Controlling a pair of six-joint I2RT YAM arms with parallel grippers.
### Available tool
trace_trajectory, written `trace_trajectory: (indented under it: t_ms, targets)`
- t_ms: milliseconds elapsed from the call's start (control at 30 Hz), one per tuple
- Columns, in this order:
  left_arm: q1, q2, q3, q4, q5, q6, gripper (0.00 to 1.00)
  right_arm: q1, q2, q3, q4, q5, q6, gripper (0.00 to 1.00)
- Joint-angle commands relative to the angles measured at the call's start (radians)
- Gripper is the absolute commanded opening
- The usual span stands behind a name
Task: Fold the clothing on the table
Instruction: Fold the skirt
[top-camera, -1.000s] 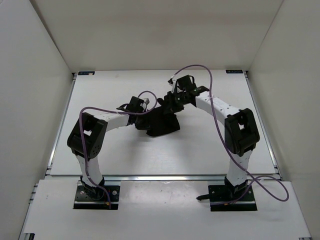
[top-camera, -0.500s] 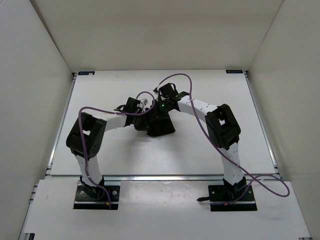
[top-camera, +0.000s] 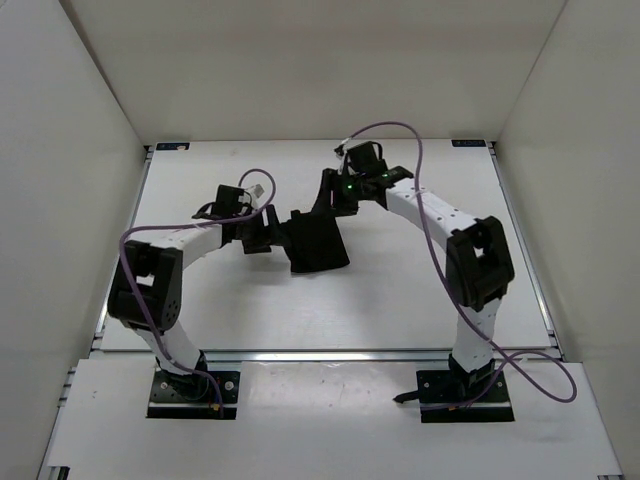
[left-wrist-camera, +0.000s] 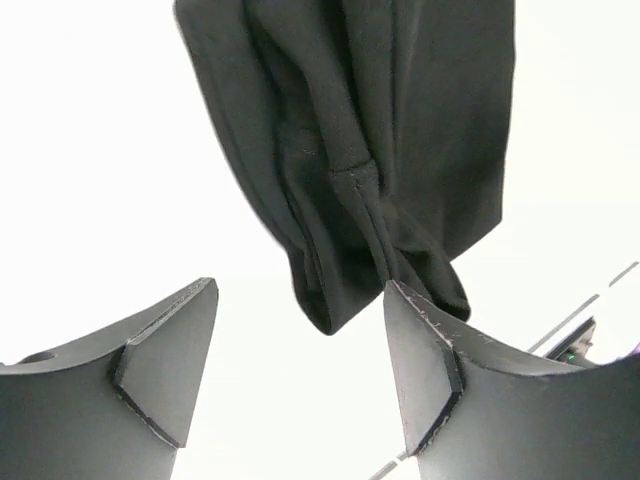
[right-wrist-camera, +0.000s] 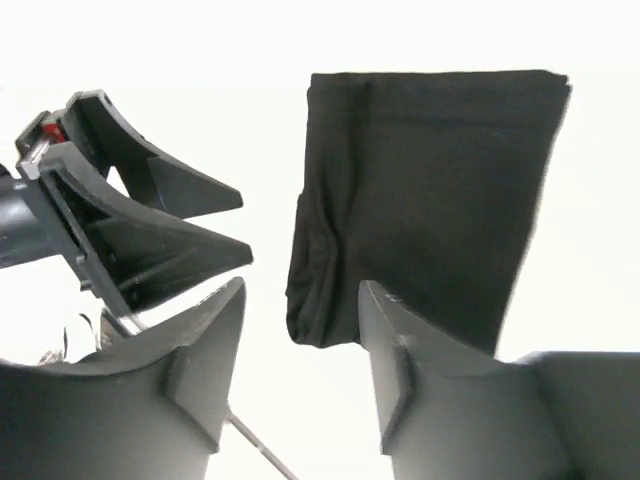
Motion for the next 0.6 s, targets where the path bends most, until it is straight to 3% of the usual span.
trace_trajectory:
  t_ms: [0, 67, 133, 200, 233, 333, 467, 567]
  targets:
    - [0.033, -0.124, 0.014, -0.033, -0.003, 0.024, 0.77, -0.026, -0.123, -0.054, 0.094, 0.036, 0.005, 0.43]
    - [0.033, -0.132, 0.018, -0.048, -0.010, 0.019, 0.73, -0.046, -0.113, -0.105, 0.097, 0.009, 0.006, 0.30]
    - [0.026, -0.143, 0.012, -0.042, -0.020, 0.016, 0.66, -0.046, -0.096, -0.125, 0.088, 0.006, -0.003, 0.10]
    - [0.017, -0.149, 0.008, 0.001, -0.020, -0.033, 0.55, -0.029, -0.074, -0.165, 0.096, -0.008, -0.024, 0.00]
    - [0.009, -0.151, -0.004, 0.033, -0.017, -0.054, 0.44, -0.017, -0.062, -0.189, 0.109, -0.017, -0.015, 0.00]
    - [-0.014, -0.129, -0.001, 0.125, -0.026, -0.118, 0.28, 0.011, -0.039, -0.232, 0.165, -0.057, -0.007, 0.00]
    - [-0.031, -0.080, -0.021, 0.298, -0.004, -0.243, 0.13, 0.060, 0.002, -0.234, 0.192, -0.071, -0.007, 0.00]
    - [-0.054, -0.027, -0.018, 0.378, -0.004, -0.295, 0.09, 0.081, 0.029, -0.220, 0.206, -0.095, -0.001, 0.00]
